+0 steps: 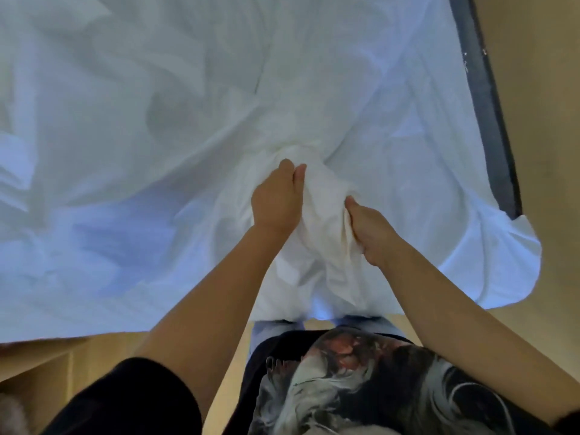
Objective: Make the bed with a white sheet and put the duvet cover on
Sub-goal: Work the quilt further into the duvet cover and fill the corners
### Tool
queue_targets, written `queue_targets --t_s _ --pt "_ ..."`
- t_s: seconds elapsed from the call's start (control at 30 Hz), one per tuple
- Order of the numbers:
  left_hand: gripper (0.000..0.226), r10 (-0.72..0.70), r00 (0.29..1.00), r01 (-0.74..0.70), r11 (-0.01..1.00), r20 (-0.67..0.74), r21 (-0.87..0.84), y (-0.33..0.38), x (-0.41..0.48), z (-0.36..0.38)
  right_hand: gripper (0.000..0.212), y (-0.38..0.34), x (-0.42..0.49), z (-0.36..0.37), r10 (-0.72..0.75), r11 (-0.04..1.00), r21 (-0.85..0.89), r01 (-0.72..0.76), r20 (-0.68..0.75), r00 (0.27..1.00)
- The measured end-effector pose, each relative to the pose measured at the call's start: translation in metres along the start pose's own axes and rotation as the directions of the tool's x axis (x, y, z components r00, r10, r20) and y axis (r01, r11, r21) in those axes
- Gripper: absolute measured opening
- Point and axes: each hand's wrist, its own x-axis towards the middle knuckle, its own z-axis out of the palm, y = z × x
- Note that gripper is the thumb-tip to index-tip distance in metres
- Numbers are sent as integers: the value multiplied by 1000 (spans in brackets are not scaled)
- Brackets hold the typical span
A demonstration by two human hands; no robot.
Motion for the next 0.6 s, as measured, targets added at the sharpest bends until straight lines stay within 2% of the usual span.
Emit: queue_targets --t_s 0.1,0.17,0.23,0.3,0.33,0.37,0.43,0.5,0.6 --pt "32 -52 998 50 995 20 83 -6 19 2 45 -10 18 -2 -43 998 -49 40 -60 997" --pt "38 -75 996 67 987 47 147 -12 35 3 49 -12 27 -7 -35 998 -55 32 -51 998" --pt "38 -75 994 60 980 74 188 -11 42 10 59 -13 31 -12 -12 997 -76 17 72 997" --pt "33 -104 991 91 985 83 147 -7 34 20 69 -13 32 -13 36 988 -152 8 283 958" --pt "31 -147 986 142 987 77 74 -5 25 25 62 -13 32 -11 54 982 -189 15 353 934" --pt "30 -185 980 187 982 71 -21 -4 12 28 48 -12 33 -9 55 975 -220 29 364 930" --pt "24 -178 983 181 972 39 -147 -9 -17 32 28 -14 34 0 31 972 -232 28 251 968" --pt "37 -114 992 119 986 46 -113 -12 -40 31 15 -23 28 9 -5 980 -192 44 198 980" --pt "57 -159 987 155 976 -15 -156 2 -45 15 11 -41 11 9 -54 995 -57 76 313 948"
